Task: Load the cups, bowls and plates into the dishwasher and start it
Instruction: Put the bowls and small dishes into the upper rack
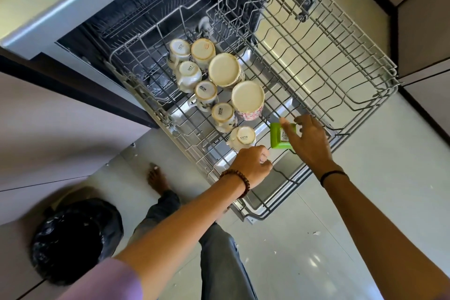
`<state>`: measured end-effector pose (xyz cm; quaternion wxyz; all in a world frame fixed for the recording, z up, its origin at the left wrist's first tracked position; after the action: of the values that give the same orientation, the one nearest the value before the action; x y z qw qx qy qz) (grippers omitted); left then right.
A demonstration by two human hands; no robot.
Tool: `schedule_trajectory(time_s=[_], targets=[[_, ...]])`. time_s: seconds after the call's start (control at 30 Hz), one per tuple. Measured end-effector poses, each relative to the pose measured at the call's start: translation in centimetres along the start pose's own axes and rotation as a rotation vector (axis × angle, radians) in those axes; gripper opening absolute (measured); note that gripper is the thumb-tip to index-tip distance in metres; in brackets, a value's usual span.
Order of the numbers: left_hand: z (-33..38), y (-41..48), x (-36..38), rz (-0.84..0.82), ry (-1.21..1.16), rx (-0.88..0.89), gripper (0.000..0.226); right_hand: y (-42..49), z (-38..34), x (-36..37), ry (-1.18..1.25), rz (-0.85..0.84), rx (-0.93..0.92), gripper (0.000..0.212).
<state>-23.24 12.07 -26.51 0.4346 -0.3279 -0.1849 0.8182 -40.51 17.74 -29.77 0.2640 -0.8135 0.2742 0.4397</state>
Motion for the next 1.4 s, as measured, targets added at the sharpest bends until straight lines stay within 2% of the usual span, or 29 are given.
schedule_trajectory(time_s=[0.07,0.13,0.43,0.83,1.17,1.33,1.4], targets=[[0.1,0.0,0.1,-0.005,-0.017,-0.012,0.034,-1.0,-0.5,0.2,-0.123,-0.096,0.028,0.081],[0.1,0.0,-0.1,0.008,-0.020,-0.011,0.032,-1.6,-0.8,0.7,-0.186,-0.150,0.024,0.089],[-0.5,-0.1,-1.9,0.055,-0.010,-0.002,0.030,-0.4,-0.2,0.5,0.066,-0.103,-0.025,0.077],[-0.4,-2.0,-2.7,0.049,0.012,0.033,0.027,-2.5,-1.6,-1.4,-0.030,-0.071,-0.030,0.074],[1.8,-8.2,-9.9,0.236,-0.012,0.126,0.035,-8.8,-13.2,-4.8,0.092,-0.032,-0.322,0.043],[1.3,-14.1,-17.3,0.433,-0.066,0.170,0.037,-12.1,-23.1,-6.3,0.204,-0.095,-0.519,0.022],[0.5,-16.9,-20.7,0.536,-0.097,0.184,0.036,-13.1,-27.3,-6.4,0.241,-0.153,-0.587,0.021]])
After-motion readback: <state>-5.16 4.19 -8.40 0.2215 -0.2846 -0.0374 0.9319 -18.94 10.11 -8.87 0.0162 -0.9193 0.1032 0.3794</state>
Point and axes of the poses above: each hand's wrist, its own y-axis towards the middle knuckle, its own x-axis out of the palm, z = x × y, the point moved 3 cm from there along y, towards the middle knuckle, and after that the axes turned 8 degrees about z, right-handed, at the moved point
